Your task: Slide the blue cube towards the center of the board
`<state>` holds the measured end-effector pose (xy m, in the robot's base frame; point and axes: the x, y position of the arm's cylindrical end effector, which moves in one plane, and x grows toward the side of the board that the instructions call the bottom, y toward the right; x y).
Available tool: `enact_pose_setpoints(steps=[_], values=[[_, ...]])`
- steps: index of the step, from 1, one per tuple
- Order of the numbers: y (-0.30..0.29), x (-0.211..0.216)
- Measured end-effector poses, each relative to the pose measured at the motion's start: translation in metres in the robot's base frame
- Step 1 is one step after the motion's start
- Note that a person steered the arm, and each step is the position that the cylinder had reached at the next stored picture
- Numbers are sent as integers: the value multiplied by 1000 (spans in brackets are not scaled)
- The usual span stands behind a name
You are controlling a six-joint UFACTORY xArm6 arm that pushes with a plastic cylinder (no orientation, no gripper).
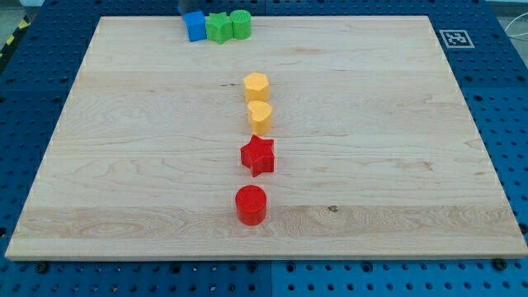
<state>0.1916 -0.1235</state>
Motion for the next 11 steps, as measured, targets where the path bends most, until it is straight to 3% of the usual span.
enact_pose_setpoints(steps=[3,5,6,9,11], values=[[20,40],[-25,21],[-38,34],[26,97],[23,124]])
